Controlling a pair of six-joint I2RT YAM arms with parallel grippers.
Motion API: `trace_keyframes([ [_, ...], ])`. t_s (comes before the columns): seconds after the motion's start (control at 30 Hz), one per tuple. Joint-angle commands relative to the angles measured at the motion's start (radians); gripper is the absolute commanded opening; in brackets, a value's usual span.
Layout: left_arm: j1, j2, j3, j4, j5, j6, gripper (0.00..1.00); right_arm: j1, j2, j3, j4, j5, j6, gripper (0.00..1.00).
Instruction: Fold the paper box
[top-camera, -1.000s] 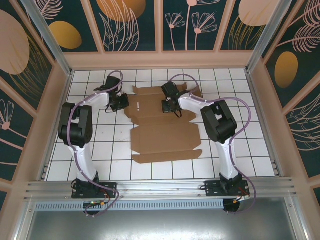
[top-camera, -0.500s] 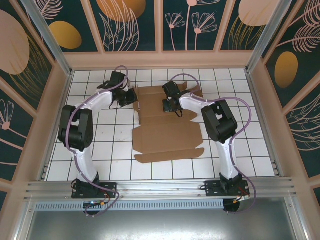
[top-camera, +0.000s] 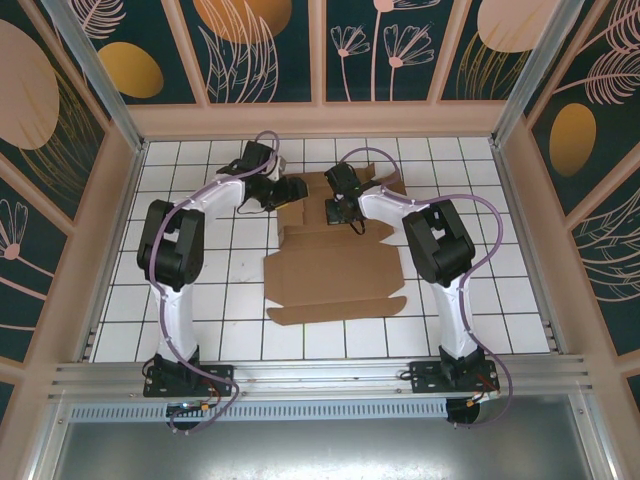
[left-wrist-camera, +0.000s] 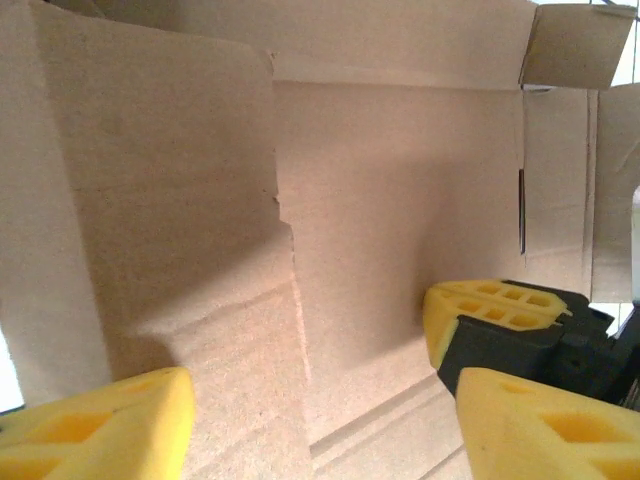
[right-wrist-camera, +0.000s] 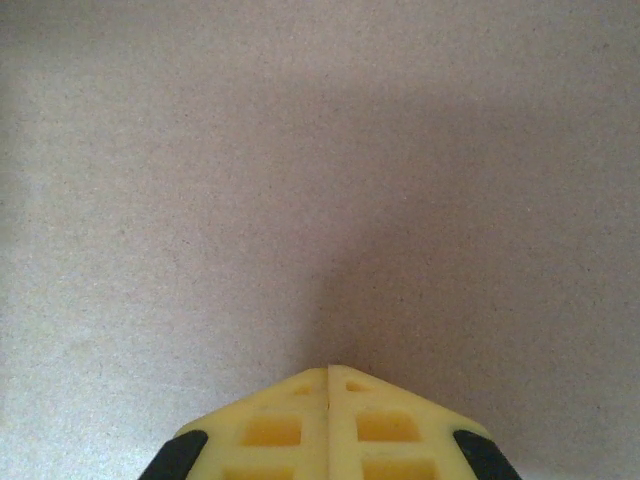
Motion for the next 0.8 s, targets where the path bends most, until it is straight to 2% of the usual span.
trace_keyframes([
  [0.0, -0.007, 0.065, 0.021, 0.002, 0.006, 0.019, 0.73, 0.001, 0.056, -0.039, -0.061, -0.035, -0.014, 0.00],
  [0.47, -0.016, 0.165, -0.046, 0.148, 0.054, -0.051, 0.72, 0.006, 0.066, -0.015, -0.091, -0.033, -0.011, 0.00],
  [0.77, 0.000, 0.003, -0.065, 0.093, -0.015, -0.016, 0.72, 0.004, 0.077, -0.009, -0.108, -0.015, -0.011, 0.00],
])
